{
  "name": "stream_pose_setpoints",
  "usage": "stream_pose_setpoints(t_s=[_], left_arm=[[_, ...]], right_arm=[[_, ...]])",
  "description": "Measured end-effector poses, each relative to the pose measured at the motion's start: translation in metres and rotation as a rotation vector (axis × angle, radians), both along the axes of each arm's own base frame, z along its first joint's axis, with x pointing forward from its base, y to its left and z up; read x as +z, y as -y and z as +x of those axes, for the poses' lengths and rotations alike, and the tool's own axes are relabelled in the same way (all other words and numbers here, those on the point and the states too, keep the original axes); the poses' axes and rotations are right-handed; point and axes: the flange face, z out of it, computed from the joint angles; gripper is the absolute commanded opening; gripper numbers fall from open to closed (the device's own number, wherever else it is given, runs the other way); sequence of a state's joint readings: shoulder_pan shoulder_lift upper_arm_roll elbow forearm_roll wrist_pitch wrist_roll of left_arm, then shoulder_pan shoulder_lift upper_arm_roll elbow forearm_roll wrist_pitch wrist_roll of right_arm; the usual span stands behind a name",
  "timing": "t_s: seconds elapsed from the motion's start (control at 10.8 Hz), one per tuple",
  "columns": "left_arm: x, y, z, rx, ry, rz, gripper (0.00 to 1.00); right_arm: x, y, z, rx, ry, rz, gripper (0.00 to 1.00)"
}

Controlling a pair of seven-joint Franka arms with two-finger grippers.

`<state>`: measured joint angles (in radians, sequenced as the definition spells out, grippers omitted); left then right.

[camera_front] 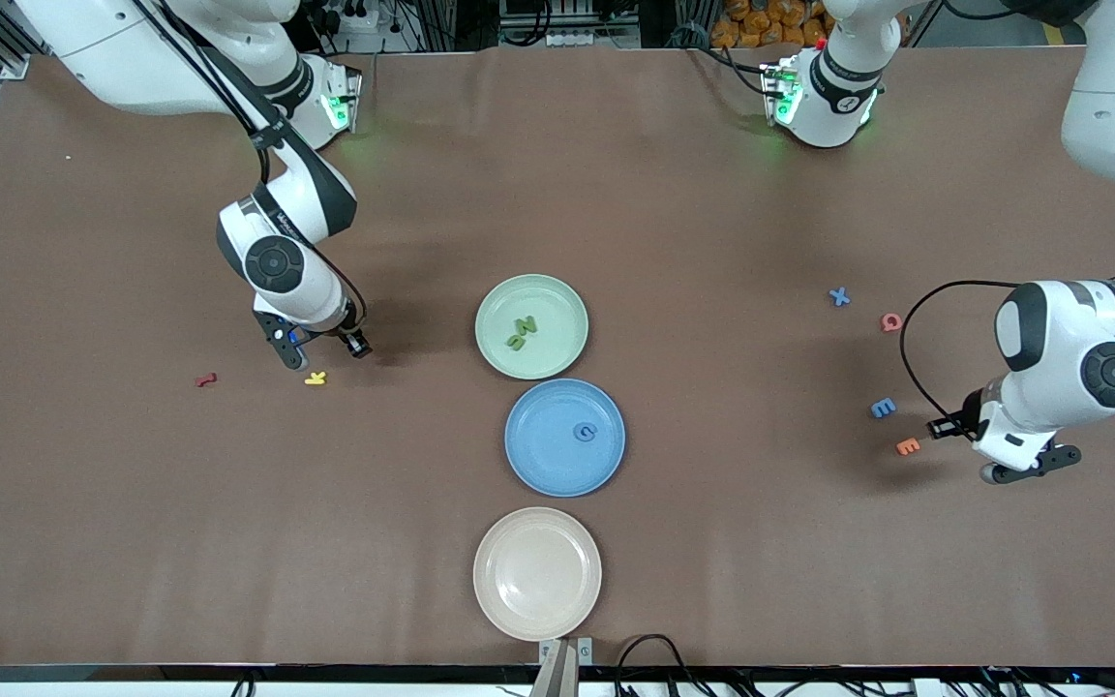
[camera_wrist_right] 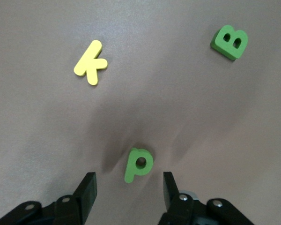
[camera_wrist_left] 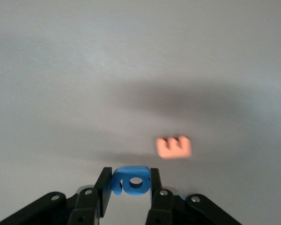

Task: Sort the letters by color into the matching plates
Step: 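Reach the right gripper to green p while the left gripper lifts a, then release the a on the blue plate while the right gripper grasps p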

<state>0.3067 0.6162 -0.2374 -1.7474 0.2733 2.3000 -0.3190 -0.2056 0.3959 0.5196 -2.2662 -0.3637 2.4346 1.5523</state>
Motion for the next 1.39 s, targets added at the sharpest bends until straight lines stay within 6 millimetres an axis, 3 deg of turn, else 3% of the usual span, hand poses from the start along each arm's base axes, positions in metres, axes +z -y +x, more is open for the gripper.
stream_pose_setpoints(t_s=[0.37,0.55,1.02,1.39], left_arm=[[0.042,0.116,-0.008,-0.044,-0.058,0.03,0.0],[0.051,0.176,-0.016,-0.025,-0.049,0.007,0.0],[0.065,0.289,-0.029,0.135,-0.036,-0.079,0.0],[0.055,0.365,-0.034,0.24,-0.034,-0.107,0.0]], right_arm=[[-0.005,0.011,-0.002,0.001,-0.003,0.008,0.61],[-0.008,0.012,-0.006,0.007,0.005,0.02,0.61],[-0.009,0.013,-0.008,0.007,0.008,0.025,0.56],[-0.009,0.013,-0.007,0.006,0.014,0.03,0.53]])
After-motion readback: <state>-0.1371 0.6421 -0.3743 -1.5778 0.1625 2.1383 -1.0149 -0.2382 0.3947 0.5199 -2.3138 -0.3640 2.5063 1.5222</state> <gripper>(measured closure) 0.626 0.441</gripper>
